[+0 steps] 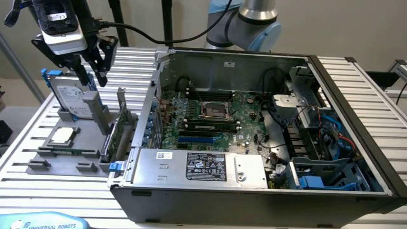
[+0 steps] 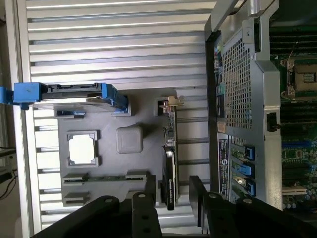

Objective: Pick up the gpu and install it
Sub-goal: 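Pick up the gpu and move the gpu toward the slot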

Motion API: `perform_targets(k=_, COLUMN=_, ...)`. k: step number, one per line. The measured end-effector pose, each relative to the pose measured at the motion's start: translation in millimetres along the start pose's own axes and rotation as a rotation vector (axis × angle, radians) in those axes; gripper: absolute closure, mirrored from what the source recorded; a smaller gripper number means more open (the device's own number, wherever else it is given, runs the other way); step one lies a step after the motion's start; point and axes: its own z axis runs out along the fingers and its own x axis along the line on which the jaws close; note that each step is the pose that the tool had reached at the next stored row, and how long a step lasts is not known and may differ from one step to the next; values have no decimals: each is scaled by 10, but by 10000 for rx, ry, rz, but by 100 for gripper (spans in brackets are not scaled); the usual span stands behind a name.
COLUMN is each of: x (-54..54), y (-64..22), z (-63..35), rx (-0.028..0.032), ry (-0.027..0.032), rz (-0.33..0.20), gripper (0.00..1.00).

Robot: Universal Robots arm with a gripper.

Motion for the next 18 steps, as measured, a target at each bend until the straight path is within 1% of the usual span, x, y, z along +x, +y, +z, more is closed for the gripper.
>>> perform_targets(k=1, x=0, y=0, z=1, rx=2, ry=1, rz=0, gripper=58)
perform_targets(k=2, x=1, y=-1, z=8, rx=1, ry=1, rz=0, gripper=52)
perform_targets(k=18, x=5, y=-35, z=294, rx=0, ry=0, rz=0, gripper=52)
